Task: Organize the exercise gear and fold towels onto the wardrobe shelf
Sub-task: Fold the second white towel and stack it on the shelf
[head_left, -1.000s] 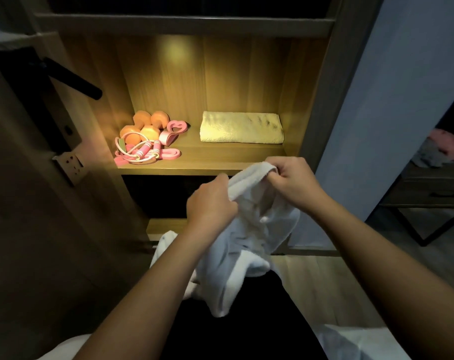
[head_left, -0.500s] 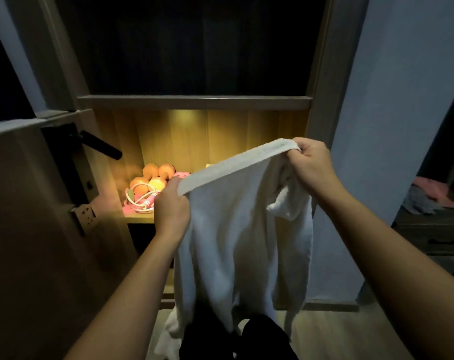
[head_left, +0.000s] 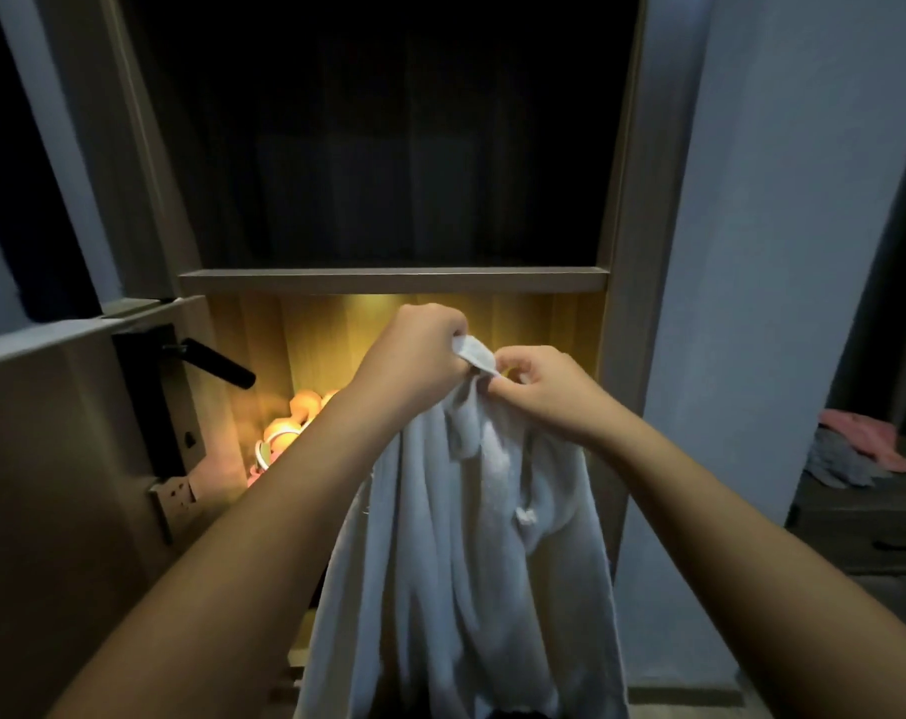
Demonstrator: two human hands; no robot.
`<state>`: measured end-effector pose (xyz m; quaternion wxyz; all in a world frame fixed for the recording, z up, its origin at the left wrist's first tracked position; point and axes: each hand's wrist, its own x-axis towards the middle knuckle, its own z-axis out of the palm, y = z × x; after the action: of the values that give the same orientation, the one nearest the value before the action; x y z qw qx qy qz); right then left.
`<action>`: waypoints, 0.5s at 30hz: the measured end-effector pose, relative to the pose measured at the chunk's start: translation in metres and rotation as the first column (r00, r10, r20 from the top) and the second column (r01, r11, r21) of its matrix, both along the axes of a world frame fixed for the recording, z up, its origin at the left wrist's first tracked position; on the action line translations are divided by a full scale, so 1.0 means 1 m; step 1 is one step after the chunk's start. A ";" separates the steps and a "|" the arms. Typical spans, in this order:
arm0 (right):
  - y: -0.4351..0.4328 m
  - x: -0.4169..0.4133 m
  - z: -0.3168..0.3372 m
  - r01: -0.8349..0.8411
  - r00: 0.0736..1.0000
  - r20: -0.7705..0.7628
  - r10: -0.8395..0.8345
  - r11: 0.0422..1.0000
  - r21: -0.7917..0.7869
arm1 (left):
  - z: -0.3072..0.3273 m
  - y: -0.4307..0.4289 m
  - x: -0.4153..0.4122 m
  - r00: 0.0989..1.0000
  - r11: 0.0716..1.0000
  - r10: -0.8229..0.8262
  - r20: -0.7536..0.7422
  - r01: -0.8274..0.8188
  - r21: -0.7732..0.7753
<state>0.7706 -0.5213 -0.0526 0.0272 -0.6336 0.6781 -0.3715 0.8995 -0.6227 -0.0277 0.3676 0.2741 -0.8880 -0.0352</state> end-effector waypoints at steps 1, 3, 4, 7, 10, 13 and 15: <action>-0.001 0.001 -0.003 0.020 1.000 0.023 -0.019 0.999 -0.043 | -0.002 -0.002 0.000 0.999 0.999 -0.032 -0.019 0.032 -0.001; -0.002 0.003 -0.008 0.046 0.997 0.072 -0.037 0.990 -0.131 | -0.009 -0.007 0.003 0.995 0.997 -0.074 -0.062 0.073 -0.013; -0.002 0.003 -0.010 0.057 0.994 0.106 -0.038 0.982 -0.181 | -0.014 -0.011 0.005 0.994 0.997 -0.078 -0.082 0.077 -0.014; -0.003 -0.003 -0.012 0.108 0.979 0.195 -0.052 0.952 -0.288 | -0.040 -0.023 0.010 0.991 0.999 -0.023 -0.128 0.029 0.044; -0.003 -0.022 -0.014 0.213 0.951 0.288 -0.112 0.913 -0.347 | -0.076 -0.046 0.023 0.981 0.968 0.088 -0.175 -0.043 0.249; 0.000 -0.049 -0.015 0.339 0.900 0.386 -0.204 0.882 -0.326 | -0.102 -0.068 0.041 0.953 0.900 0.210 -0.217 -0.102 0.423; -0.003 -0.064 -0.017 0.356 0.908 0.299 -0.294 0.918 -0.177 | -0.104 -0.073 0.044 0.933 0.894 0.230 -0.278 -0.090 0.439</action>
<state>0.7071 -0.5245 -0.0696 -0.0170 -0.4541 0.7176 -0.5278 0.9438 -0.6953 -0.1316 0.4420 0.4101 -0.7613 -0.2386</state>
